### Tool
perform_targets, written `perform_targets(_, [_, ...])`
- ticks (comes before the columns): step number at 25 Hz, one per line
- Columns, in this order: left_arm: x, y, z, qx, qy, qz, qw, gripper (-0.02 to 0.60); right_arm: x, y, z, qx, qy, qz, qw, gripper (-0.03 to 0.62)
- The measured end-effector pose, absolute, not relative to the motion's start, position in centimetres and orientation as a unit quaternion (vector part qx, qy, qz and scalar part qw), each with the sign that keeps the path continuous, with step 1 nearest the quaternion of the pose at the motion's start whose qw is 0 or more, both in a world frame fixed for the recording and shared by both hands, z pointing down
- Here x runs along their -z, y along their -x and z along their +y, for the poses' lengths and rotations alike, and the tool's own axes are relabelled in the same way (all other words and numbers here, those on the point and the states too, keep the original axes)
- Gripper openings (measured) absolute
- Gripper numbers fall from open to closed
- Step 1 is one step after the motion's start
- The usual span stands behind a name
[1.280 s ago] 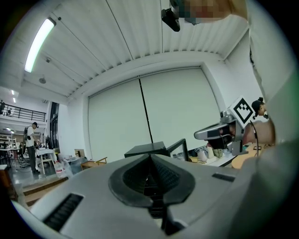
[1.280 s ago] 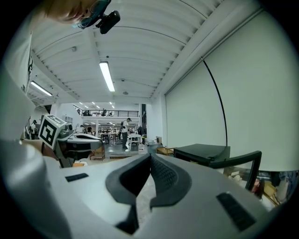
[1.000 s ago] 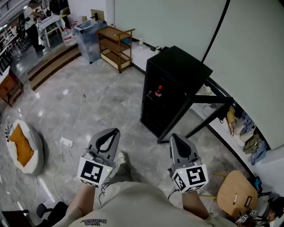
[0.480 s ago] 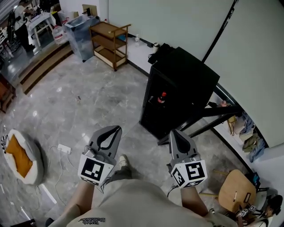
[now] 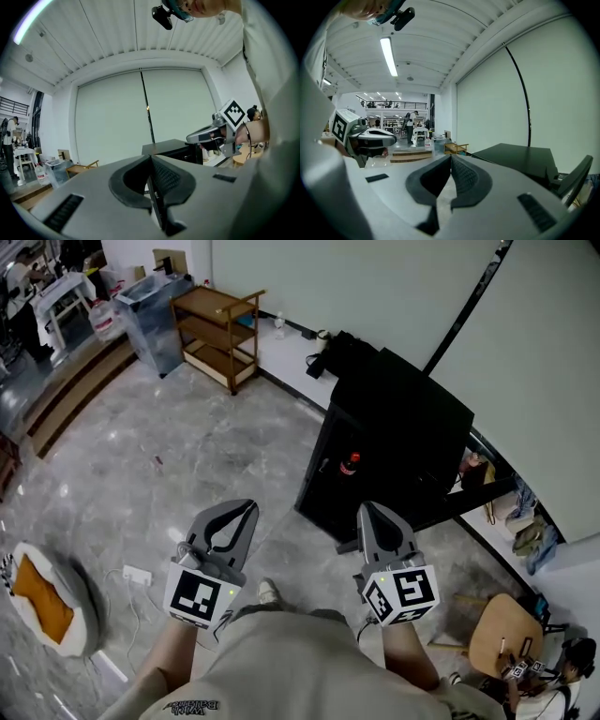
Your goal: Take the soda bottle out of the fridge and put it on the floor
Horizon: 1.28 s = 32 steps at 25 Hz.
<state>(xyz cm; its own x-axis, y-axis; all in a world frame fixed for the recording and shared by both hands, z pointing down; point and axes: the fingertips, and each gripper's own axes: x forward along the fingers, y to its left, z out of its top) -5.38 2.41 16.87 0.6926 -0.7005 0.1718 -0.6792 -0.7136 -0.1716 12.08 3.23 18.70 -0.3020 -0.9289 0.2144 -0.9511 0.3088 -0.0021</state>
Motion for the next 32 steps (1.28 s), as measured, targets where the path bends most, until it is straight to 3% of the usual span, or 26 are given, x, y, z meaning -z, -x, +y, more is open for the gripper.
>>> perform_targets(9, [-17.6, 4.7, -3.3, 0.102, 0.922, 0.374, 0.025, 0.008, -19.3, -13.4, -2.3, -0.057, -0.601, -0.792, 0.093, -0.005])
perform_targets(16, [-17.9, 1.0, -7.1, 0.103, 0.918, 0.382, 0.021, 0.008, -20.9, -16.8, -6.0, -0.063, -0.600, -0.791, 0.101, -0.005])
perform_targets(24, [-19.2, -4.4, -10.0, 0.119, 0.924, 0.358, 0.066, 0.008, -25.5, -19.1, -10.1, -0.114, -0.576, -0.804, 0.098, -0.003])
perform_targets(27, [-20.4, -5.6, -11.0, 0.109, 0.925, 0.361, 0.038, 0.008, -27.9, -19.3, -11.7, -0.128, -0.569, -0.806, 0.104, 0.000])
perform_targets(28, [-20.8, -5.8, -11.4, 0.102, 0.926, 0.361, 0.024, 0.008, -28.8, -19.4, -12.2, -0.132, -0.568, -0.805, 0.109, 0.008])
perform_targets(30, [-21.8, -6.2, -12.3, 0.093, 0.928, 0.361, 0.000, 0.008, -30.8, -19.7, -13.3, -0.141, -0.566, -0.803, 0.121, 0.093])
perform_targets(32, [-22.7, -6.5, -13.4, 0.095, 0.927, 0.362, -0.005, 0.008, -32.7, -20.1, -14.2, -0.146, -0.565, -0.801, 0.135, 0.120])
